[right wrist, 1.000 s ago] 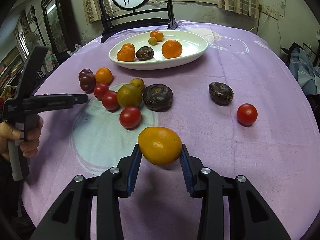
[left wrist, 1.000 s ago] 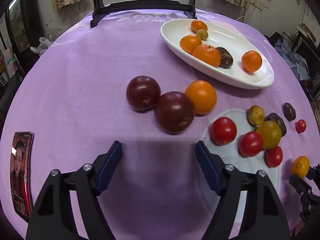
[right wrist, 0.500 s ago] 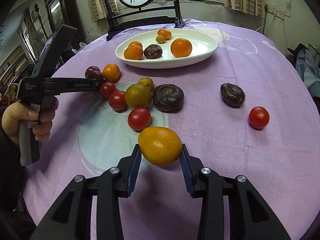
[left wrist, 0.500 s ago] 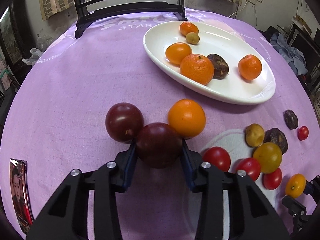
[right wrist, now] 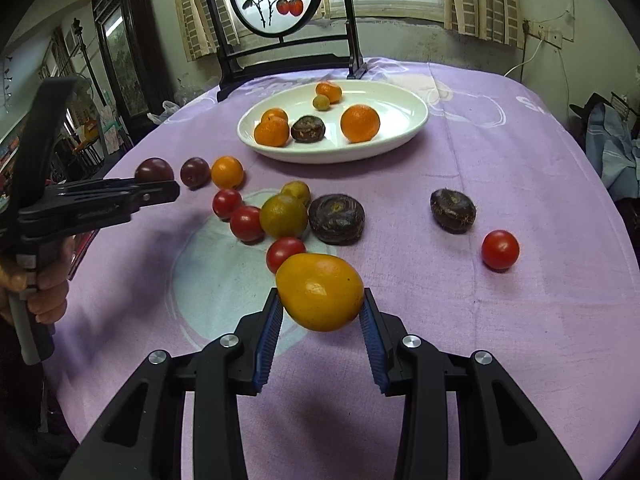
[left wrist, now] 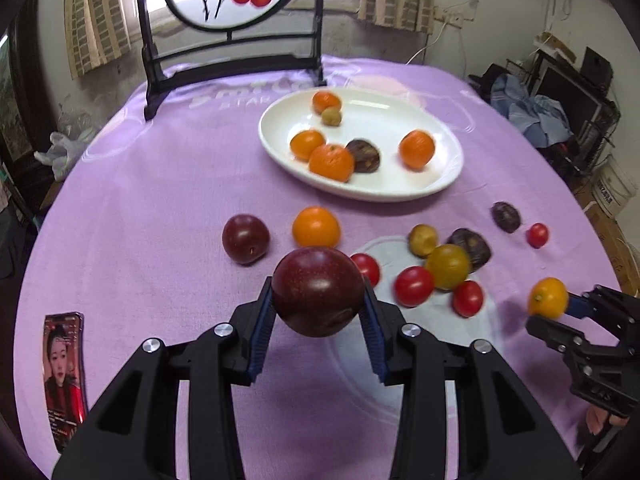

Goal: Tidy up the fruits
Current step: 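Carry the yellow tomato and dark red plum over the white plate and open both tools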

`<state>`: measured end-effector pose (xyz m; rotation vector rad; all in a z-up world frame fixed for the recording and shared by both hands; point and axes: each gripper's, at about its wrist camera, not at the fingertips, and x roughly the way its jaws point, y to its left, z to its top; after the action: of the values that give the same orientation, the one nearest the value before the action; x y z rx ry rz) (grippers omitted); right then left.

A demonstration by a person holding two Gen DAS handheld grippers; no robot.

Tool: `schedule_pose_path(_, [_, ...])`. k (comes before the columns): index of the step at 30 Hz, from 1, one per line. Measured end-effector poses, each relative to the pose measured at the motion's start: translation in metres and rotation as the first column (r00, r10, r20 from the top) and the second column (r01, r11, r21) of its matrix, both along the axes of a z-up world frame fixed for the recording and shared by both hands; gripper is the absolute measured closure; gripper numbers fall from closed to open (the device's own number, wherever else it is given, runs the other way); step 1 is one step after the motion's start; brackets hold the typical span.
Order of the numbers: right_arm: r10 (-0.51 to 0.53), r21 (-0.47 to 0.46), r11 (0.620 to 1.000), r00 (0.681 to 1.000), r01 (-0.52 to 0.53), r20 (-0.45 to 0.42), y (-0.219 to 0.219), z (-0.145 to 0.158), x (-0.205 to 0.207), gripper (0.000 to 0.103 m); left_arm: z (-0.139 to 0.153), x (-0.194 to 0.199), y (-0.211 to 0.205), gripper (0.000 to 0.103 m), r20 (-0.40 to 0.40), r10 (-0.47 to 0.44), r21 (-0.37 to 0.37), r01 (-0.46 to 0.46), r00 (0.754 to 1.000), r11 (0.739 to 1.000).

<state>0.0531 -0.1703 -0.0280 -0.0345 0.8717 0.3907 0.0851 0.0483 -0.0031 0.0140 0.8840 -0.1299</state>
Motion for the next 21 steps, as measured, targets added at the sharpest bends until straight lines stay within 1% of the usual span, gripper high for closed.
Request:
schedule_pose_path(5, [0.004,0.007,1.0,0.999,-0.004,0.054,-0.001,0.024,0.007,0.064,0.03,-0.013,-0.012,0.063,0.074,-0.05,-0.009,0.051,0.996,0.999])
schedule_pose_path(8, [0.015,0.008,1.0,0.996,-0.016,0.089,0.004,0.041,0.019,0.064,0.041,-0.008,-0.02,0.063,0.091,-0.072,-0.008,0.073,0.993,0.997])
schedule_pose_path(10, [0.024,-0.004,1.0,0.993,-0.024,0.12,0.01,0.051,0.03,0.064,0.044,0.002,-0.024,0.063,0.089,-0.069,-0.011,0.07,0.994,0.997])
schedule_pose_path(13, [0.043,-0.018,0.999,0.989,-0.041,0.142,0.022,0.061,0.055,0.064,0.045,0.027,-0.028,0.063,0.076,-0.043,-0.032,0.046,0.996,0.998])
schedule_pose_path(16, [0.032,-0.047,0.999,0.988,-0.026,0.15,0.031,0.061,0.089,0.063,0.04,0.066,-0.031,0.063,0.042,-0.016,-0.051,0.018,0.999,0.999])
schedule_pose_path(21, [-0.027,-0.079,0.996,0.99,0.038,0.137,0.034,0.052,0.147,0.063,0.021,0.132,-0.037,0.063,-0.014,0.039,-0.014,-0.039,0.999,0.999])
